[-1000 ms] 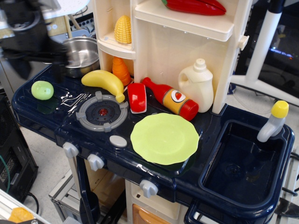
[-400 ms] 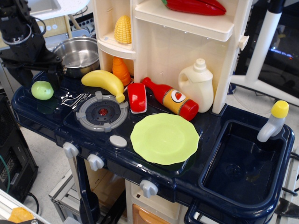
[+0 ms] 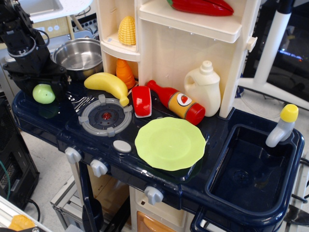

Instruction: Put pear on plate

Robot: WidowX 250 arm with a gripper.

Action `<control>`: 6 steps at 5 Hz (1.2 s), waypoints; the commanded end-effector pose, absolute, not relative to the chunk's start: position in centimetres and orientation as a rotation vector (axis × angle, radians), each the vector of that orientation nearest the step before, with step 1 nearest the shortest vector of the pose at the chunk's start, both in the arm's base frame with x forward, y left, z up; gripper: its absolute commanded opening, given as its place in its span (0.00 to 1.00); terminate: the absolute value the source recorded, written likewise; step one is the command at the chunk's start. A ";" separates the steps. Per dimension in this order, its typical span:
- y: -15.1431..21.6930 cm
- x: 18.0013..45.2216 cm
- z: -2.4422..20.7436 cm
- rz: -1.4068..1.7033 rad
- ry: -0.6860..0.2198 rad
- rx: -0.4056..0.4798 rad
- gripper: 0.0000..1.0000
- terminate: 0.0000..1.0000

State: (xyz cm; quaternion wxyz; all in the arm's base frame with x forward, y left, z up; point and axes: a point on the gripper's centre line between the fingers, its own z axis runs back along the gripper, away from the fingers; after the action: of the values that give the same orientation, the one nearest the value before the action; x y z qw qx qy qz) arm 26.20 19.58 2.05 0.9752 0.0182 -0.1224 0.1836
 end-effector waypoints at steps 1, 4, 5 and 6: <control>18.3 27.1 4.7 0.414 -0.241 0.100 0.00 0.00; 3.3 29.4 8.1 0.623 -0.145 0.283 0.00 0.00; -1.6 29.2 7.7 0.688 -0.188 0.299 0.00 0.00; -3.6 29.0 7.1 0.705 -0.216 0.309 0.00 0.00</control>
State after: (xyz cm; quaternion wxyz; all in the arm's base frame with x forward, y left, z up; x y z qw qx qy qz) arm 28.14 -3.48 6.27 0.9221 0.1599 -0.0906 0.3404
